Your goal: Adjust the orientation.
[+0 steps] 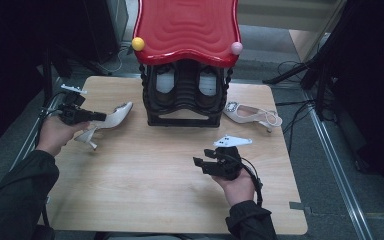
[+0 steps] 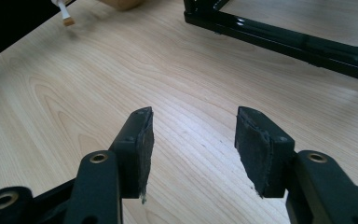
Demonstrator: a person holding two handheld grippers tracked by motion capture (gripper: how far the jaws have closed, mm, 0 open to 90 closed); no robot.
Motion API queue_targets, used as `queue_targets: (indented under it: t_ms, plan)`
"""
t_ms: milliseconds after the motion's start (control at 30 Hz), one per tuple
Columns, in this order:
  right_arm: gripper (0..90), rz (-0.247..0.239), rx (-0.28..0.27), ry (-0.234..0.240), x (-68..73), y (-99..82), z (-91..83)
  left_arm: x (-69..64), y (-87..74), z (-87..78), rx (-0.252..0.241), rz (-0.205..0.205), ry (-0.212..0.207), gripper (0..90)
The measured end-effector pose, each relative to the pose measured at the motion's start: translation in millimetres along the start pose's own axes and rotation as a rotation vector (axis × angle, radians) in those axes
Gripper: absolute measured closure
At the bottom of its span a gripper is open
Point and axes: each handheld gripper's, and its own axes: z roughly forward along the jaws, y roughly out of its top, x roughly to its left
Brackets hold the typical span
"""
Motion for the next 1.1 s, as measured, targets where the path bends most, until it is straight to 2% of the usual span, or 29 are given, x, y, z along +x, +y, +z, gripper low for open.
queue_targets:
  t_ms: [133, 167, 200, 233, 267, 300, 400, 700, 733, 767, 933, 1067, 1100]
  plan:
    - [48.2, -0.004, 0.002, 0.011, 1.1, 2.5, 2.9, -16.7, -2.8, -5.7, 0.001, 0.010, -0.026, 88.4]
    - [48.2, -0.004, 0.002, 0.011, 1.1, 2.5, 2.9, -16.7, -2.8, -5.7, 0.001, 0.010, -0.026, 88.4]
    - [48.1, -0.008, 0.001, 0.013, 1.7, 3.6, 4.1, -24.7, -3.5, -7.4, 0.000, 0.014, -0.036, 88.4]
    - [48.1, -0.008, 0.001, 0.013, 1.7, 3.6, 4.1, -24.7, -3.5, -7.4, 0.000, 0.014, -0.036, 88.4]
    - [48.2, -0.013, 0.001, 0.020, 2.1, 4.7, 5.4, -32.4, -4.3, -9.1, 0.000, 0.028, -0.041, 88.4]
    - [48.2, -0.013, 0.001, 0.020, 2.1, 4.7, 5.4, -32.4, -4.3, -9.1, 0.000, 0.028, -0.041, 88.4]
    - [48.2, -0.016, 0.005, 0.025, 2.6, 6.3, 7.4, -45.3, -6.0, -12.1, 0.001, 0.038, -0.052, 88.4]
    - [48.1, -0.020, 0.001, 0.041, 3.5, 10.6, 11.4, -72.6, -20.1, -16.0, -0.005, 0.049, -0.091, 88.3]
    - [48.1, -0.019, 0.003, 0.046, 3.4, 11.3, 12.2, -78.1, -22.5, -15.8, -0.010, 0.046, -0.104, 88.3]
    - [48.1, -0.019, 0.003, 0.046, 3.4, 11.3, 12.2, -78.1, -22.5, -15.8, -0.010, 0.046, -0.104, 88.3]
    - [48.1, -0.020, 0.001, 0.050, 3.6, 12.7, 13.9, -96.8, -22.2, -9.4, 0.006, 0.086, -0.117, 88.3]
    - [48.0, -0.020, 0.000, 0.051, 3.1, 13.0, 13.8, -112.5, -16.6, 2.8, 0.010, 0.105, -0.134, 88.2]
    - [48.0, -0.020, 0.000, 0.051, 3.1, 13.0, 13.8, -112.5, -16.6, 2.8, 0.010, 0.105, -0.134, 88.3]
